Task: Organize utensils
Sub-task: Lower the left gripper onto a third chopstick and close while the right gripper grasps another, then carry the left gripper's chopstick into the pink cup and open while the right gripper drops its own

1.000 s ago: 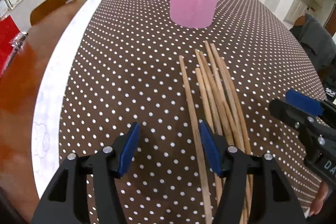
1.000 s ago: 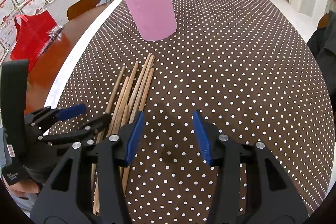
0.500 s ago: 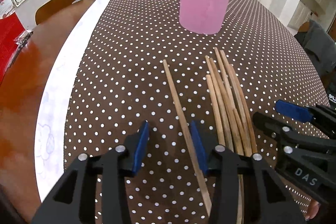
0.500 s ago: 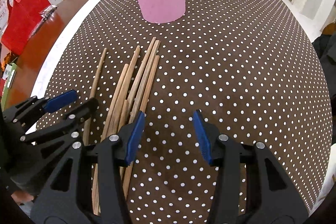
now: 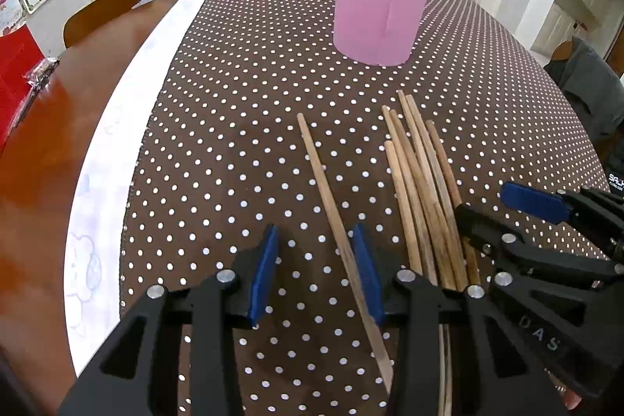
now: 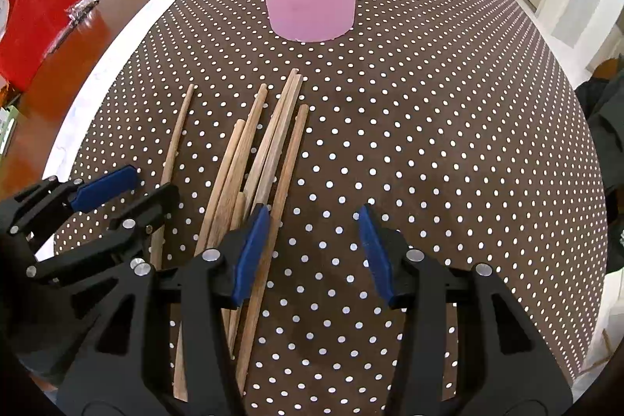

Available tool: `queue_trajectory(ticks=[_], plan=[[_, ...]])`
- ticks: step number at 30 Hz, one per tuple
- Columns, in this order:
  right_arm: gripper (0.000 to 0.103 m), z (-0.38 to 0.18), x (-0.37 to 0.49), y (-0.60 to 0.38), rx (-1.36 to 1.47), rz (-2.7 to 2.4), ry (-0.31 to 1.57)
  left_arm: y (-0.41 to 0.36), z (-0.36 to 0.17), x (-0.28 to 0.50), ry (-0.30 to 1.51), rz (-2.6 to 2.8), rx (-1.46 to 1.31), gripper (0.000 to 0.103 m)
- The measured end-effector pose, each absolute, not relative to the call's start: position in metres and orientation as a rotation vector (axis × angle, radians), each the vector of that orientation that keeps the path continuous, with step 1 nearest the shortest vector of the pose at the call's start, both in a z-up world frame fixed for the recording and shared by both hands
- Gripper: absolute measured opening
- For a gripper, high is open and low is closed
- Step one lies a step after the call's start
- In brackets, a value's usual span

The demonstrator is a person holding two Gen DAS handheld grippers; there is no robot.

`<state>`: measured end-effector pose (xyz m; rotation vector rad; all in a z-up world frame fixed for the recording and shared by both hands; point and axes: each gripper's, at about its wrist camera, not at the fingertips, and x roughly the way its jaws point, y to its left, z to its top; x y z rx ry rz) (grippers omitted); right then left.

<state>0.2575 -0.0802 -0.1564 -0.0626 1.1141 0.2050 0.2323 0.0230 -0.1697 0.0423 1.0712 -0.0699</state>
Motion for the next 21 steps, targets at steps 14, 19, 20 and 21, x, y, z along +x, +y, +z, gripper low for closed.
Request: queue_trajectory(ticks=[14,19,20,21], plan=[[0.007,-0.159,0.268,-0.094,-0.058,0.198,1.078,0.025,-0.167,0.242,1.059,-0.021,0.002,0.006],[0.006,-0.155,0.262,-0.116,0.028,0.242,1.031,0.033,-0.163,0.242,1.033,-0.061,-0.085,0.006],[0.006,-0.152,0.26,-0.122,0.045,0.252,1.013,0.034,-0.161,0.242,1.021,-0.068,-0.098,0.006],[0.006,-0.149,0.259,-0.126,0.063,0.267,0.997,0.036,-0.157,0.241,1.001,-0.076,-0.113,0.006]])
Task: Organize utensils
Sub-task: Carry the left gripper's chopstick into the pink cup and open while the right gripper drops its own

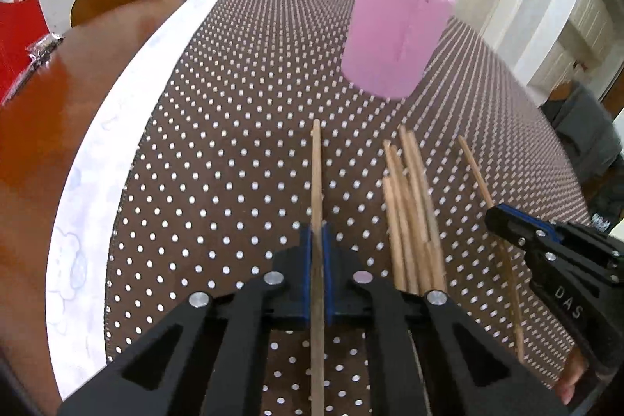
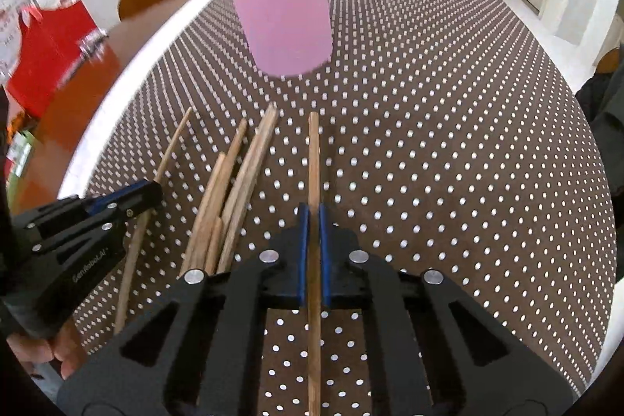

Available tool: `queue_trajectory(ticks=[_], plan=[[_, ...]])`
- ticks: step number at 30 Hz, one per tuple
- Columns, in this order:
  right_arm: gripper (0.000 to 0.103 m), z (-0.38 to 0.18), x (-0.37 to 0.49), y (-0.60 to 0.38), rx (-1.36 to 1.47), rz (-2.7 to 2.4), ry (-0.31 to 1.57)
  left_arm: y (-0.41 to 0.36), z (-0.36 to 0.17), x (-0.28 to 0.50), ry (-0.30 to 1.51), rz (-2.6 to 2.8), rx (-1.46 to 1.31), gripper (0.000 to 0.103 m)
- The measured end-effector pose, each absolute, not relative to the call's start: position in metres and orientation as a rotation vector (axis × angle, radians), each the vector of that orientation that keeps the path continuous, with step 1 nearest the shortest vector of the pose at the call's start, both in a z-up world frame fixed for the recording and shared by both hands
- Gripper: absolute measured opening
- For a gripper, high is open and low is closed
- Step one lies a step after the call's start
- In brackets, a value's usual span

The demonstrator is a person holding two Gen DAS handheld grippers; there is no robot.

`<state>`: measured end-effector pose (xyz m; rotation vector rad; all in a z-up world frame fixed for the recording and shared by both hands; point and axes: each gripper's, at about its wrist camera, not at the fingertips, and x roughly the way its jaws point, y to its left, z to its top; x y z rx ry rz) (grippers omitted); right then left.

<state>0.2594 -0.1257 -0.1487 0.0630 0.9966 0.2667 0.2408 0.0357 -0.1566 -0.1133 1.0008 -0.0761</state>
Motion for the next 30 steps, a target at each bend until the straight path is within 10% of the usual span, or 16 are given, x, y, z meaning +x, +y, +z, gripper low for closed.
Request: queue_trajectory(ticks=[30], plan=[[0.006,-0.008,0.287,-0.17,0.331,0.409,0.239,0.016,0.016,0.254,0.257,-0.275,-0.196,0.006]])
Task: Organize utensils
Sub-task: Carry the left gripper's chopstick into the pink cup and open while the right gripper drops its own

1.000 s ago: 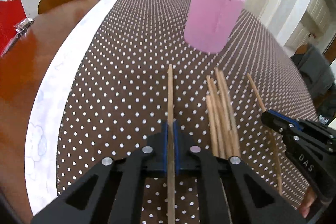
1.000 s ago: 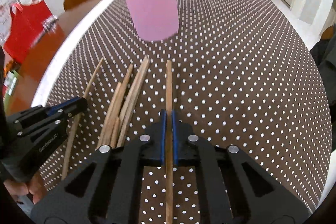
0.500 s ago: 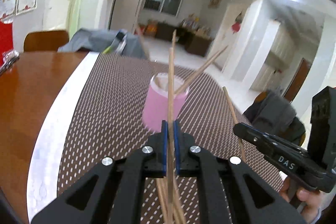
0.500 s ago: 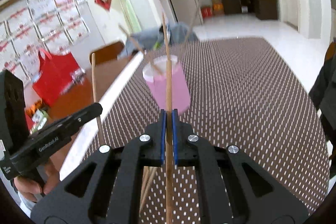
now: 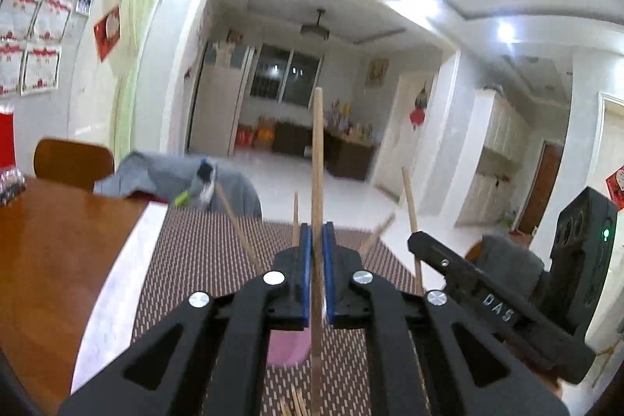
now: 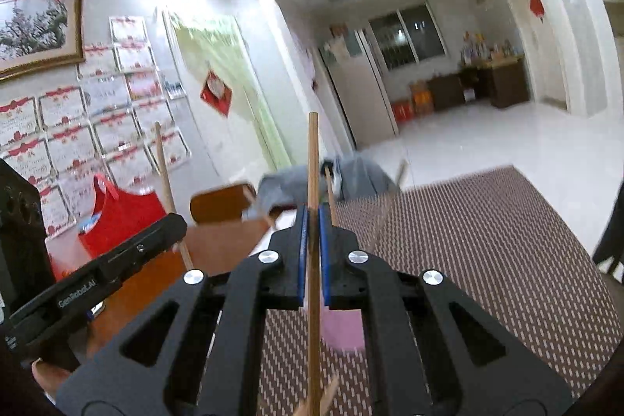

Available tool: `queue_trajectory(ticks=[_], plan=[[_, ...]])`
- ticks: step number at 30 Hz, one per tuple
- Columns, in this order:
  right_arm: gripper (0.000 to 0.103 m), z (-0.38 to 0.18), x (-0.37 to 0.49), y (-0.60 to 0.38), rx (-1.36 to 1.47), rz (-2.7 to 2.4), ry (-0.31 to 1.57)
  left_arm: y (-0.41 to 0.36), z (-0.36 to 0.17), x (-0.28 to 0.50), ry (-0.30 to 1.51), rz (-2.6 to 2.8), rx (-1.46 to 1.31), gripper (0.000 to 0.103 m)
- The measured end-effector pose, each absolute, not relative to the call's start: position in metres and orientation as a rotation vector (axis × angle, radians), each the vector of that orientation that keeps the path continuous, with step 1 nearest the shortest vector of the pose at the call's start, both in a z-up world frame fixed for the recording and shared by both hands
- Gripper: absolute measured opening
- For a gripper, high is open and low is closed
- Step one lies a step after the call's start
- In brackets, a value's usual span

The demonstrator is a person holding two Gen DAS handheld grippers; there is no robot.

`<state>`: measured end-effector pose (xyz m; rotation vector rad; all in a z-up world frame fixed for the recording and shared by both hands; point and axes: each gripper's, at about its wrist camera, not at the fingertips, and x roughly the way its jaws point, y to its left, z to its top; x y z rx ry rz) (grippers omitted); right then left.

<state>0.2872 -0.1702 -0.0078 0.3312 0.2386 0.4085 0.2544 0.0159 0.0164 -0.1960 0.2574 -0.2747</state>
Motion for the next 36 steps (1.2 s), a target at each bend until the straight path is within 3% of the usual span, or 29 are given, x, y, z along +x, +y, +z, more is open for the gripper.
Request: queue_trajectory(ticks=[19,36], plan=[[0.006,-0.014,0.366,-0.128,0.32,0.331,-0.026,0.026,0.035,0.326,0.076,-0.227,-0.249,0.006],[0.006,-0.032,0.364,-0.125,0.282,0.321,-0.035,0.029,-0.003,0.341,0.195,-0.208,-0.247,0.007]])
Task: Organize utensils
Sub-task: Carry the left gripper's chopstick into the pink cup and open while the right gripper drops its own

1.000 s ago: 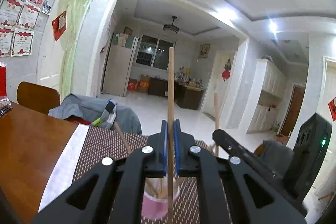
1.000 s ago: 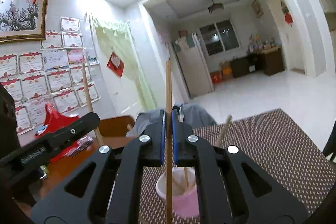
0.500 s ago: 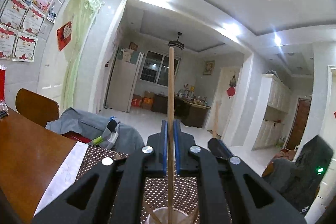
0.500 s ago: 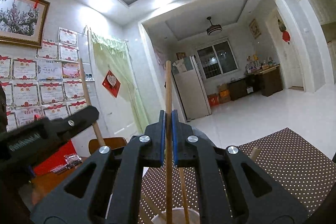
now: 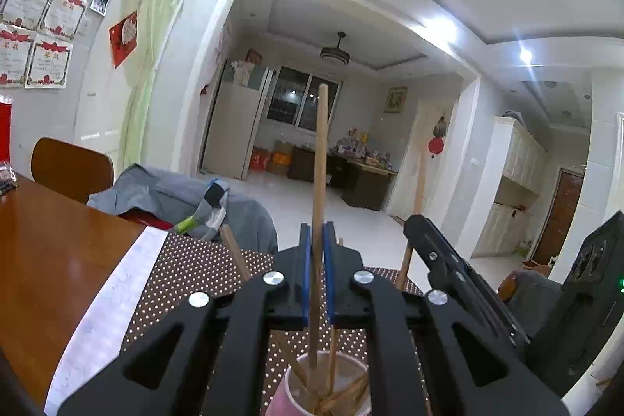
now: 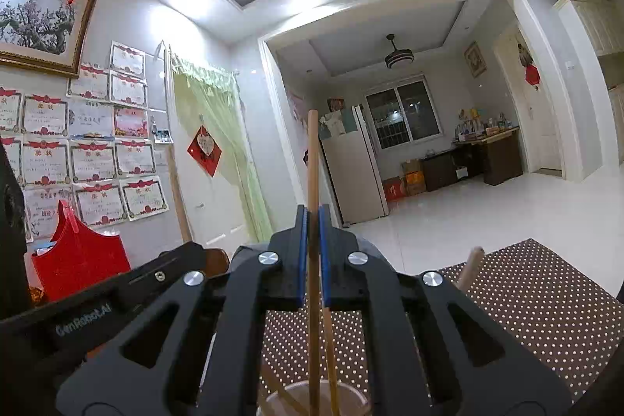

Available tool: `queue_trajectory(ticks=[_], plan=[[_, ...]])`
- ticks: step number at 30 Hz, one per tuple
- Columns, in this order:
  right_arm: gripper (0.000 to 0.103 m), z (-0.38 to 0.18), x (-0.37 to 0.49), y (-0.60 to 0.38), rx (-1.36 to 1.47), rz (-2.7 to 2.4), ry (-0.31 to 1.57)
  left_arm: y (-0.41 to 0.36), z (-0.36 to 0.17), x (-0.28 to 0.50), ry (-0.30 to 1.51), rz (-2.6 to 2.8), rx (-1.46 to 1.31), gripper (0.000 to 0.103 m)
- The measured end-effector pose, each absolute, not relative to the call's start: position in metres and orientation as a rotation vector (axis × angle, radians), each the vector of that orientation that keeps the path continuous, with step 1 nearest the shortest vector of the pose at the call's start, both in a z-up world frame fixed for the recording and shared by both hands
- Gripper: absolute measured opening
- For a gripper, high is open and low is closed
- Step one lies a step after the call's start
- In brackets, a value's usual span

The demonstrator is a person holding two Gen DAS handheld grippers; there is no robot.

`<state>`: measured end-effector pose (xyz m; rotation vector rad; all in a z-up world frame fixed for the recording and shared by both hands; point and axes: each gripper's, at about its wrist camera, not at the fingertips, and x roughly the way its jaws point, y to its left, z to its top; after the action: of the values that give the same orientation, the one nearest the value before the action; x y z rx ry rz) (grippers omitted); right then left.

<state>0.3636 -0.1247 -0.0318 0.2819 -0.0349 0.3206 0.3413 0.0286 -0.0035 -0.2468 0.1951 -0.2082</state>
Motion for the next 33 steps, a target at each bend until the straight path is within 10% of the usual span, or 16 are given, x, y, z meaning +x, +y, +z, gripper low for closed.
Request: queue_trajectory(ticks=[23,27,33], plan=[[0.008,-0.048,0.325,-0.128,0.196,0.279,0.144,0.032,-0.008,0.297,0.275,-0.119,-0.163,0.039],[0.054,-0.048,0.317,-0.131,0.187,0.247,0.158,0.035,-0.006,0.286,0.284,-0.11,-0.149,0.041],[0.054,-0.039,0.295,-0.138,0.18,0.219,0.15,0.038,-0.004,0.266,0.295,-0.096,-0.139,0.042]])
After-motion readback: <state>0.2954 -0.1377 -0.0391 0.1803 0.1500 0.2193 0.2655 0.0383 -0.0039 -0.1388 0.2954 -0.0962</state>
